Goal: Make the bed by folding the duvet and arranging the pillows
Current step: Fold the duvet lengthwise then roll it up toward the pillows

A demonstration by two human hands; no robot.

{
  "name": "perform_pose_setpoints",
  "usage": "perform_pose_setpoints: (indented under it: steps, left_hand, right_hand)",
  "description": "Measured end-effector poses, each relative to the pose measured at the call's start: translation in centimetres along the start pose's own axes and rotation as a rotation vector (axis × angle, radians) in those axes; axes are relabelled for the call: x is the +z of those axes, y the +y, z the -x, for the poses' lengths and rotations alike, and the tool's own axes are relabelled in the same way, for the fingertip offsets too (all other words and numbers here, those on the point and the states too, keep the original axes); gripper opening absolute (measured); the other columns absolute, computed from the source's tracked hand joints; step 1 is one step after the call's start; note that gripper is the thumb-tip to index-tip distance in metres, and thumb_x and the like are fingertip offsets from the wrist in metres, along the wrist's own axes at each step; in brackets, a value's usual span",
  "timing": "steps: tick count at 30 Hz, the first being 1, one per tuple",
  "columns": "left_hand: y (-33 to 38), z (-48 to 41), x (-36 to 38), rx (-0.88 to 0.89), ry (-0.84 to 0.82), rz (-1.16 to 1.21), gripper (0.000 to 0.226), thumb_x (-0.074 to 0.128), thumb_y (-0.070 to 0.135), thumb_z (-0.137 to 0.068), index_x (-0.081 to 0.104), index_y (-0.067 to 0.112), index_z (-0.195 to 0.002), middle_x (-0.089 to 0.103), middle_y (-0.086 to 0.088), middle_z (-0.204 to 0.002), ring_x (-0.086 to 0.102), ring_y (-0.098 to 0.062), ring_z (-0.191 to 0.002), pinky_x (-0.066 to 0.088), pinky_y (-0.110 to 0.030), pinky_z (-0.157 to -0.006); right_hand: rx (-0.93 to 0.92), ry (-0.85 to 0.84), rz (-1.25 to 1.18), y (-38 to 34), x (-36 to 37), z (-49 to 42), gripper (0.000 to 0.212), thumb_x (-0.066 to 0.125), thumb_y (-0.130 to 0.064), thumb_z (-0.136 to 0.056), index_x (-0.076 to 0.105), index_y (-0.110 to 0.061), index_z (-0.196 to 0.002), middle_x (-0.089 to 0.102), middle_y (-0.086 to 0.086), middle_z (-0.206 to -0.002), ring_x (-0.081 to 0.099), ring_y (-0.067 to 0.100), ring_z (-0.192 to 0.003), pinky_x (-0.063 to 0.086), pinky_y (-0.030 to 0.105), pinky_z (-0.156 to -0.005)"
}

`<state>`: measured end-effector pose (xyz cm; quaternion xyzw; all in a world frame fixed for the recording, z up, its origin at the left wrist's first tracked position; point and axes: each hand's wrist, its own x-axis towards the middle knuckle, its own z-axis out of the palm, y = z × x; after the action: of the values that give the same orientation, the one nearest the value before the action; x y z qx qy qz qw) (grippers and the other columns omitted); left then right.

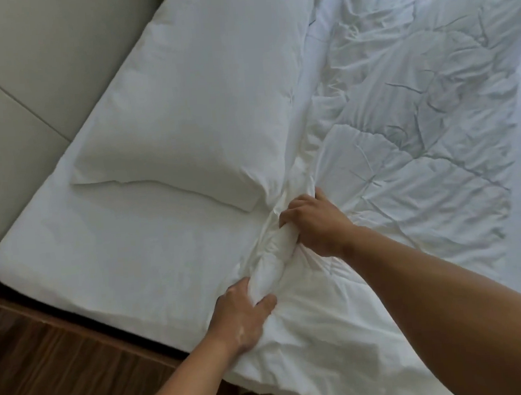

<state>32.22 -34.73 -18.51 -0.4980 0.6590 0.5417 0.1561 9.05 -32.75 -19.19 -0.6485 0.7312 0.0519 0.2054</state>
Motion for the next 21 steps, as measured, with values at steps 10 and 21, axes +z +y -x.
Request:
perform_pose_setpoints:
  steps: [10,21]
  left_hand:
    - [-1.8,-0.2,-2.7,-0.042,0.075,-0.098,0.025,0.070,0.046,-0.088,0.063,0.023,-0.092,0.070,0.003,-0.086,0.066,-0.017,-0.081,0.055,-0.036,-0.077]
    - [5.5,-1.3,5.9,0.792,0.304,-0.719,0.069,0.054,0.026,-0.087,0.037,0.027,-0.154,0.029,-0.010,-0.162,0.025,-0.033,-0.151,0.028,-0.058,-0.117]
  right_hand:
    - [-0.005,-0.059,-0.105,-2.0,0.1,-1.9,0.063,0.062,-0.019,-0.089,0.044,-0.032,-0.148,0.026,0.004,-0.163,0.017,0.022,-0.153,0.010,0.047,-0.122]
    - [0.811,0.445,-0.339,7.1,7.1,21.1,0.084,0.056,-0.068,-0.078,0.048,-0.017,-0.144,0.041,0.009,-0.154,0.039,0.029,-0.142,0.031,0.050,-0.117]
